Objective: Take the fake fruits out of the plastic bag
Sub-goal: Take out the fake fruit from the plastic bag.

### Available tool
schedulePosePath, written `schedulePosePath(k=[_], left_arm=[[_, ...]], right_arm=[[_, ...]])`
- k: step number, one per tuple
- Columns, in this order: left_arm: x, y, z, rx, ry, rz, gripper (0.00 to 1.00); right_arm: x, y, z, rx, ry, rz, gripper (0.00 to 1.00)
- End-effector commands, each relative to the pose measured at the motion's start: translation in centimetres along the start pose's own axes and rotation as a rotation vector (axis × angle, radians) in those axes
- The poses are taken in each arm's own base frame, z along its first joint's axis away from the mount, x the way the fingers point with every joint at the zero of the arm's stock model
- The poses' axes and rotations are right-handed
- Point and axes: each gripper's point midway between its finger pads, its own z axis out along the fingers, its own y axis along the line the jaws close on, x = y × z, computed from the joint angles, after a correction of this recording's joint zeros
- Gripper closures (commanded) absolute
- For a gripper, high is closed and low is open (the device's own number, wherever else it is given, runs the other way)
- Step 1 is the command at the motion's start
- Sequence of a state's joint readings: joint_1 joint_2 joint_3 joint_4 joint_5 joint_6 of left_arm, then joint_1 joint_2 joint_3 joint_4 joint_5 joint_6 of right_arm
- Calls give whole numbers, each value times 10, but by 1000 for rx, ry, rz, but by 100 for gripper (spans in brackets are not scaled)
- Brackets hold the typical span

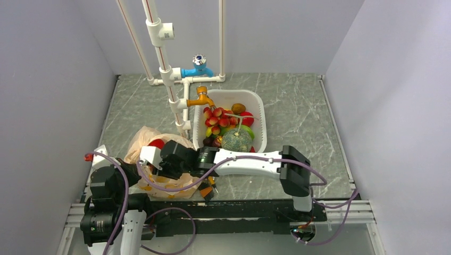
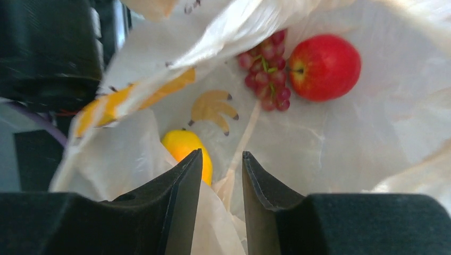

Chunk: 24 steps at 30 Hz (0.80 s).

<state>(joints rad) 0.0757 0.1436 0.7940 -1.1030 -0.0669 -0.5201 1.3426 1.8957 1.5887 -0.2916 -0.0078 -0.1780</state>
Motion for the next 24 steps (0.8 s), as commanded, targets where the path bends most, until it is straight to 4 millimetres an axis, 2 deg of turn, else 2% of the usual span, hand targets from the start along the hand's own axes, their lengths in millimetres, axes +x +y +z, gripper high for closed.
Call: schedulePosePath(k=[1, 7, 11, 13, 17, 20, 24], left_arm=[[-7, -7, 1, 34, -24, 12, 100], [-9, -7, 1, 34, -39, 9, 100], [-9, -8, 0, 40, -39, 14, 100], [-9, -8, 0, 40, -39, 13, 100], [-9, -8, 1, 38, -35, 13, 100], [-9, -8, 1, 37, -36, 12, 100], [-8, -8, 1, 38, -33, 13, 100]], right_arm=[[17, -17, 8, 46, 74, -30, 64], [46, -32, 20, 40, 107, 30, 66], [61, -33, 30, 3, 137, 24, 66], [68, -29, 33, -26, 149, 10, 64], [78, -9, 30, -130, 137, -11, 51], [80, 6, 26, -209, 123, -12, 42], [81, 22, 19, -300, 128, -11, 36]])
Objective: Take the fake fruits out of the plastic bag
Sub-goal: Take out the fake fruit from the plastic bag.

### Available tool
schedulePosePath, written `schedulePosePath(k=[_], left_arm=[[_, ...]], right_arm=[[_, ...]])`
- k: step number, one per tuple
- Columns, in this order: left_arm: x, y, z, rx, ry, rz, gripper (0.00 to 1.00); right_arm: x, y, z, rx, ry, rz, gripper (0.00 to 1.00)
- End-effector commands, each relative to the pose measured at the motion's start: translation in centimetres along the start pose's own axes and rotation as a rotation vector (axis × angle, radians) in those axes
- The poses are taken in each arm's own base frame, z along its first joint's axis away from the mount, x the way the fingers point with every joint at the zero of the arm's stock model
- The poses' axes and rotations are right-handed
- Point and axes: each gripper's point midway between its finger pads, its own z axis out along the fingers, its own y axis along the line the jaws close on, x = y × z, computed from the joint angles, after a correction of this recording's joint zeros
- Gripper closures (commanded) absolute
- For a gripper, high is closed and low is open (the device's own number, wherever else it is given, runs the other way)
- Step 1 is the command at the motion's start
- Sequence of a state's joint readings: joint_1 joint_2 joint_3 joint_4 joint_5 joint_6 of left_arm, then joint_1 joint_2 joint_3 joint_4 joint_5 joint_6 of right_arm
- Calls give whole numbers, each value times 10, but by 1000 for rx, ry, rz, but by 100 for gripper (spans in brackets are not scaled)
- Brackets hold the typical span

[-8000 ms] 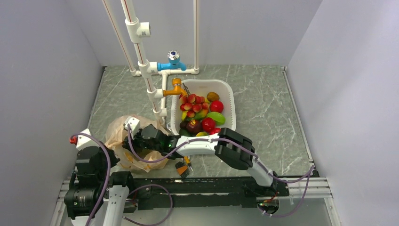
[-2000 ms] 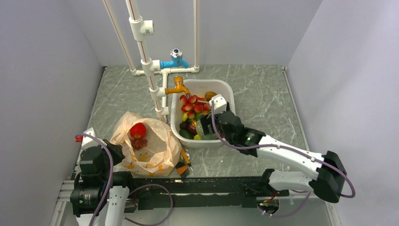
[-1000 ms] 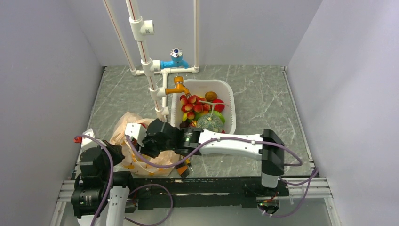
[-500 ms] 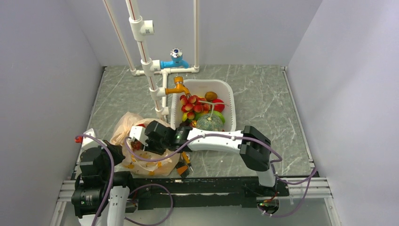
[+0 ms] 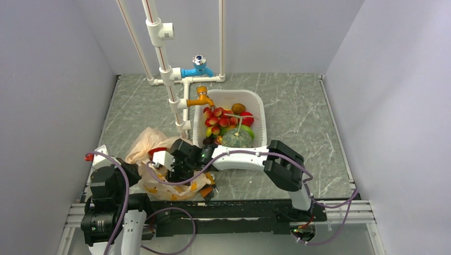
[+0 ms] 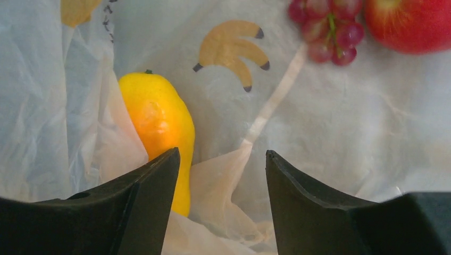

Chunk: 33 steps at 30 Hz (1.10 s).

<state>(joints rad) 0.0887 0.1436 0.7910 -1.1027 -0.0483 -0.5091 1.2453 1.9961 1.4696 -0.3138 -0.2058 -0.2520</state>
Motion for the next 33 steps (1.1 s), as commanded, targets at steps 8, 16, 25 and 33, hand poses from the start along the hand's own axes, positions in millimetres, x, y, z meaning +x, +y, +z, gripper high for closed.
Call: schedulePosePath(k=[8, 16, 25, 33], left_arm=[[-10, -7, 0, 32, -42, 8, 100], [-10, -7, 0, 32, -43, 6, 100], [-10, -7, 0, 32, -45, 6, 100], [-10, -7, 1, 32, -39, 8, 100]], right_arm=[[-9, 41, -8, -179, -44, -46, 23], [-33, 61, -26, -255, -126, 6, 15], [-24, 71, -14, -285, -100, 32, 13], [20, 66, 25, -225, 15, 45, 13]])
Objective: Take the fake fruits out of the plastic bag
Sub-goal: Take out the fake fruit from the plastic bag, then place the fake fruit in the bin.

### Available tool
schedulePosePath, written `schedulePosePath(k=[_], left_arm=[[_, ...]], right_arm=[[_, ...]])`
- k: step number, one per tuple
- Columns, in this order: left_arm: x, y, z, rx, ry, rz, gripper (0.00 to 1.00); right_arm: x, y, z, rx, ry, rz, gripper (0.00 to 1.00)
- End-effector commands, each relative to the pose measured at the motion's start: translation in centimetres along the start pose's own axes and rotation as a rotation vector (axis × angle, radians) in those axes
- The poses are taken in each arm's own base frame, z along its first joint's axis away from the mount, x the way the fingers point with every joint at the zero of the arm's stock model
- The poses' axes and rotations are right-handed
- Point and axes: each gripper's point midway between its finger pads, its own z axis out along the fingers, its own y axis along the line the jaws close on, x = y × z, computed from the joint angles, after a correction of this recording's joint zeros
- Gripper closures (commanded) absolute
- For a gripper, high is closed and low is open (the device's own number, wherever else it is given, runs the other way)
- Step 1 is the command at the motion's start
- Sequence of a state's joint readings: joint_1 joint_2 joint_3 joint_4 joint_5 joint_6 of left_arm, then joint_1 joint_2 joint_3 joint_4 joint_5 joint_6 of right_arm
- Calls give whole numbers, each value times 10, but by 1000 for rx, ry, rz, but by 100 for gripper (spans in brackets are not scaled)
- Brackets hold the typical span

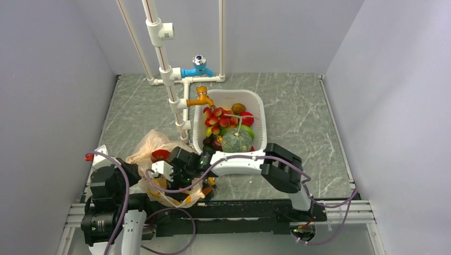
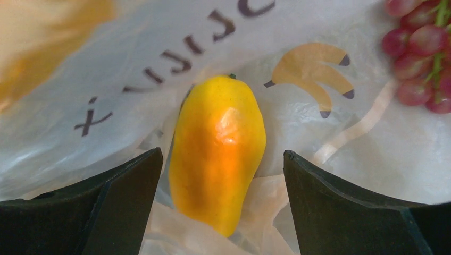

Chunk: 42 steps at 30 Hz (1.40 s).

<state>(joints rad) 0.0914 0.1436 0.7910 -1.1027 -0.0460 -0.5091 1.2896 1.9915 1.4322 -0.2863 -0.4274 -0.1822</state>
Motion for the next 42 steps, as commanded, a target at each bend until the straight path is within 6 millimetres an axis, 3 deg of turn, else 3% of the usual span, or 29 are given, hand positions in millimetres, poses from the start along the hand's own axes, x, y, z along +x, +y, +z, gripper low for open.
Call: schedulePosePath(k=[1, 5, 8, 12, 17, 23, 34, 37, 42], left_arm=[[-10, -7, 1, 31, -39, 9, 100], [-10, -7, 1, 33, -41, 9, 100], [-10, -7, 1, 32, -40, 9, 100], [-10, -7, 1, 33, -37, 11, 100], [-10, -7, 0, 33, -41, 10, 100], [-10, -7, 0, 33, -43, 9, 100], [-11, -6, -1, 30, -53, 6, 100], [-11, -6, 0, 33, -49, 8, 100], [-10, -7, 0, 34, -44, 9, 100]], right_arm=[[29, -6, 24, 37, 65, 14, 13], [41, -17, 33, 98, 77, 35, 14], [38, -24, 32, 142, 63, 43, 28], [16, -24, 18, 170, -8, 30, 49], [-21, -20, -3, 182, -105, 9, 67], [-58, -32, -37, 300, -213, -24, 75], [-87, -36, -92, 417, -400, 4, 87], [-95, -33, -113, 426, -477, 14, 89], [-114, -28, -167, 441, -647, 18, 93]])
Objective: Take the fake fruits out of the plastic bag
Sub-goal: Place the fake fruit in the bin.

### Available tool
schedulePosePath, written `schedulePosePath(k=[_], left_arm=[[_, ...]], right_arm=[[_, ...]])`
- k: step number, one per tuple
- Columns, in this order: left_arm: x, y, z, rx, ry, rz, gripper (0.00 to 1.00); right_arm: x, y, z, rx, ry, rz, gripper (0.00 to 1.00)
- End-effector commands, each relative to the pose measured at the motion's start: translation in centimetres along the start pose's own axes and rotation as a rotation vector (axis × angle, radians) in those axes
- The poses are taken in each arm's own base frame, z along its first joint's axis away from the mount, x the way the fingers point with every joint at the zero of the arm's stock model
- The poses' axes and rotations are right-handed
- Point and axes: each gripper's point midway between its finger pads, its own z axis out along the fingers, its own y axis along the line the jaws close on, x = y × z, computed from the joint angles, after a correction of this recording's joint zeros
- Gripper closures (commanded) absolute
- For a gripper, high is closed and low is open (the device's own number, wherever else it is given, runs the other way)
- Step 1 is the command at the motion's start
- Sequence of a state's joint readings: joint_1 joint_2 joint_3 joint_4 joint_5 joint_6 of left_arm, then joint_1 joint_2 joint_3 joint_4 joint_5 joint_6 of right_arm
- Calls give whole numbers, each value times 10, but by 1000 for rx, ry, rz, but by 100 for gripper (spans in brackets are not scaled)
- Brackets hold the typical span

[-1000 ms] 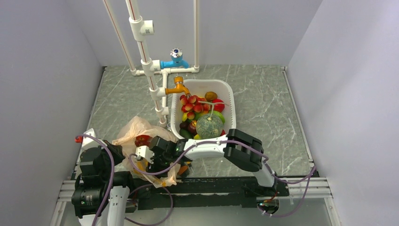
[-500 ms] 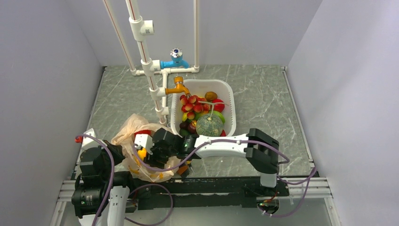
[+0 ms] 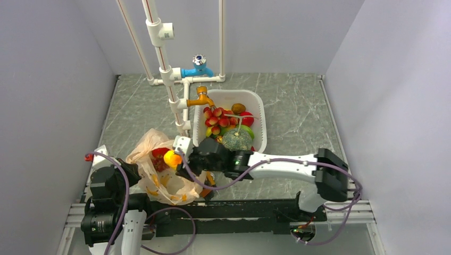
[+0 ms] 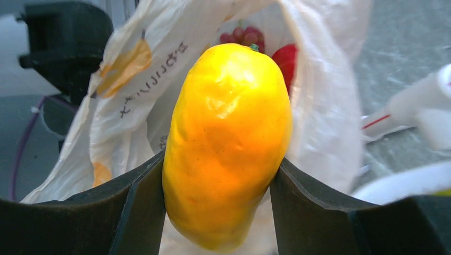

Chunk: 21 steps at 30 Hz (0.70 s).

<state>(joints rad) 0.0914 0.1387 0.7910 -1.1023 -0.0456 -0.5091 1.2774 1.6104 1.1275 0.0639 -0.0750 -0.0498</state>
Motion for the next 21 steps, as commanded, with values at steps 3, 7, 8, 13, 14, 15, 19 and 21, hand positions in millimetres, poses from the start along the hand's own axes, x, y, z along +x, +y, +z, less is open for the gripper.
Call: schedulePosePath(k=[3, 7, 8, 13, 14, 15, 19, 21], left_arm=[[-10, -7, 1, 32, -40, 9, 100], [-10, -7, 1, 32, -38, 11, 100], [-9, -7, 1, 32, -37, 12, 100], [-9, -7, 2, 32, -33, 12, 100], [-9, -7, 2, 33, -33, 14, 100], [-9, -8, 2, 35, -35, 14, 100], [-9, -7, 2, 34, -34, 14, 100], [-9, -8, 2, 35, -33, 14, 100]], right_arm=[[-82, -32, -58, 73, -360, 88, 95], [-81, -54, -73, 89, -404, 173, 100], [-79, -61, -75, 102, -410, 195, 100], [-54, -102, -81, 286, -351, 251, 100], [-47, -111, -84, 337, -330, 253, 100], [-38, -120, -86, 390, -303, 255, 100], [-4, -150, -93, 535, -193, 268, 96], [8, -155, -93, 550, -153, 274, 91]])
